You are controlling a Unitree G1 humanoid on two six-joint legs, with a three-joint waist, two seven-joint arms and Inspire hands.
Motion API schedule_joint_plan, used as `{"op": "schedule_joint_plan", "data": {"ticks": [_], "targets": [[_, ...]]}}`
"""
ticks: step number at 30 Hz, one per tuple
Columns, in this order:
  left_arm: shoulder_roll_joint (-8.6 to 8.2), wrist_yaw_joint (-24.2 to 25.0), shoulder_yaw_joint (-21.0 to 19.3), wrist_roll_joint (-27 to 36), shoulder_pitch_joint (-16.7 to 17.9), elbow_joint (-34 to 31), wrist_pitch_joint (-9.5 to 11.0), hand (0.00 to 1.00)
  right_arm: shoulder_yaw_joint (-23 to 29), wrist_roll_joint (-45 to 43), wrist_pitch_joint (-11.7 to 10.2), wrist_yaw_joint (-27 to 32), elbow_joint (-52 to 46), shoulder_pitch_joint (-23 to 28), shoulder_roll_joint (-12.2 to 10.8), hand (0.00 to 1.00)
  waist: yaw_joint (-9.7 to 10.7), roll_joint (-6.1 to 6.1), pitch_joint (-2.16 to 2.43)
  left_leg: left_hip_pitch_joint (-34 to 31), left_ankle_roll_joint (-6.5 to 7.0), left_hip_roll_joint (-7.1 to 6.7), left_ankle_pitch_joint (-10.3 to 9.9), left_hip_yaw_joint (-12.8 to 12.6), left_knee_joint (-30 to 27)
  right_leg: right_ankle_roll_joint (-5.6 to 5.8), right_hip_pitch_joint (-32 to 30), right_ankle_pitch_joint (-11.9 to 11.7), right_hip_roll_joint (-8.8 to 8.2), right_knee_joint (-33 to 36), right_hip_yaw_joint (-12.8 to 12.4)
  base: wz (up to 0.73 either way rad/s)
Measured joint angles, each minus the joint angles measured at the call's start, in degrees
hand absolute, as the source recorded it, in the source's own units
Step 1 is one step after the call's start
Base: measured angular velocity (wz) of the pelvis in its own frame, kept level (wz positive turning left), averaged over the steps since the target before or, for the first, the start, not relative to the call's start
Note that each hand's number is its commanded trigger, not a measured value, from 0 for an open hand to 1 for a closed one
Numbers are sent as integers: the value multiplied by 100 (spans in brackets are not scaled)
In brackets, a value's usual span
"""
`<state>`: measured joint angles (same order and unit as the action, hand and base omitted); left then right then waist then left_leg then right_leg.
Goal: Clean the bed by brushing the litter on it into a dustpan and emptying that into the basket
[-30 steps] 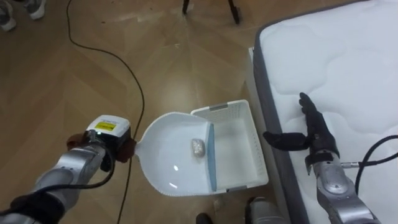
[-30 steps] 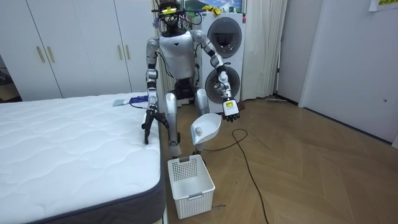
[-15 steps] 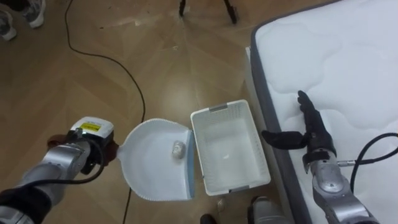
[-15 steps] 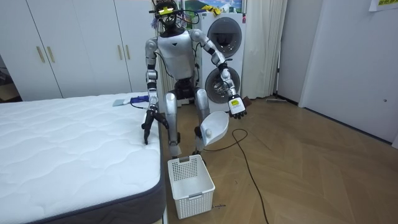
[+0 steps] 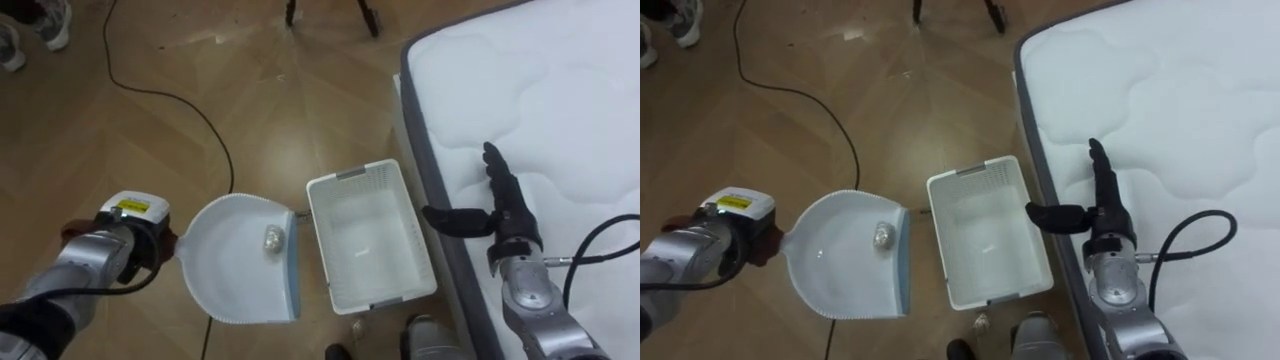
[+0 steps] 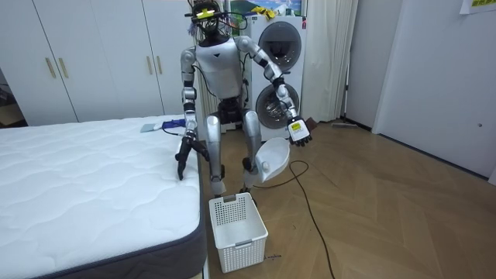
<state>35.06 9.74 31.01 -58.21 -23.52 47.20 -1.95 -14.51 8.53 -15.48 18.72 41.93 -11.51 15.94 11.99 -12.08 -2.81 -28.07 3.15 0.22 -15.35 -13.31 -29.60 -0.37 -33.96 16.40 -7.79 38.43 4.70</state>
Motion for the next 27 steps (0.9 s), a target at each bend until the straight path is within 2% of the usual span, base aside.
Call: {"op": "schedule_joint_plan", "data": {"ticks": [2,4,7,9,10,13,14,19,21,25,27], "targets": [[34,3,0,-1,-76,107,-20,100,7,1,15,-1,13,-67,-3,0,26,-59,13,1,9,0,3,-40,7,15,-12,-24,-3,-12,-20,-8],[152,6,0,-1,-178,130,-55,100,13,-39,29,8,-10,-111,3,0,37,-185,-5,15,27,-3,5,-92,8,31,-23,-51,-22,-5,-25,-10],[299,-5,0,-12,-252,123,-75,100,14,-107,37,1,-14,-132,35,0,26,-290,-4,96,41,-8,1,-185,27,42,-17,-58,-21,21,-108,-15],[412,-6,5,-14,-254,119,-122,100,4,-214,44,-10,-20,-163,100,0,24,-440,-6,251,74,-32,22,-298,130,54,39,-76,-39,26,-168,-25],[463,-10,5,-14,-254,118,-149,100,4,-215,54,-13,-18,-188,125,0,22,-479,-6,356,83,-53,31,-385,200,54,55,-76,-64,48,-199,-29],[572,-12,5,-15,-254,60,-173,100,30,-201,54,-27,-10,-213,206,0,97,-576,12,498,105,-96,53,-440,298,63,126,-77,-96,32,-242,-15],[628,-15,5,-14,-253,12,-182,100,30,-167,52,-77,-10,-220,259,0,88,-595,11,589,109,-99,57,-549,360,71,140,-82,-85,33,-321,-28],[661,-21,5,4,-278,-6,-191,100,124,-14,52,-184,-17,-259,275,0,242,-679,20,781,123,-158,99,-703,528,102,183,-96,-78,28,-484,-19],[662,-53,6,0,-417,-59,-186,100,218,92,53,-207,-7,-271,304,0,243,-730,3,801,127,-153,101,-777,544,146,166,-125,-11,21,-616,-15],[679,-175,6,14,-627,-109,-186,100,228,125,48,-259,-7,-280,392,0,249,-822,-2,863,146,-149,113,-873,624,160,175,-194,7,-42,-674,-17],[680,-230,7,15,-755,-157,-186,100,242,41,19,-276,53,-294,402,0,336,-884,-6,904,147,-157,113,-901,638,177,210,-207,4,-68,-697,-7]]}}
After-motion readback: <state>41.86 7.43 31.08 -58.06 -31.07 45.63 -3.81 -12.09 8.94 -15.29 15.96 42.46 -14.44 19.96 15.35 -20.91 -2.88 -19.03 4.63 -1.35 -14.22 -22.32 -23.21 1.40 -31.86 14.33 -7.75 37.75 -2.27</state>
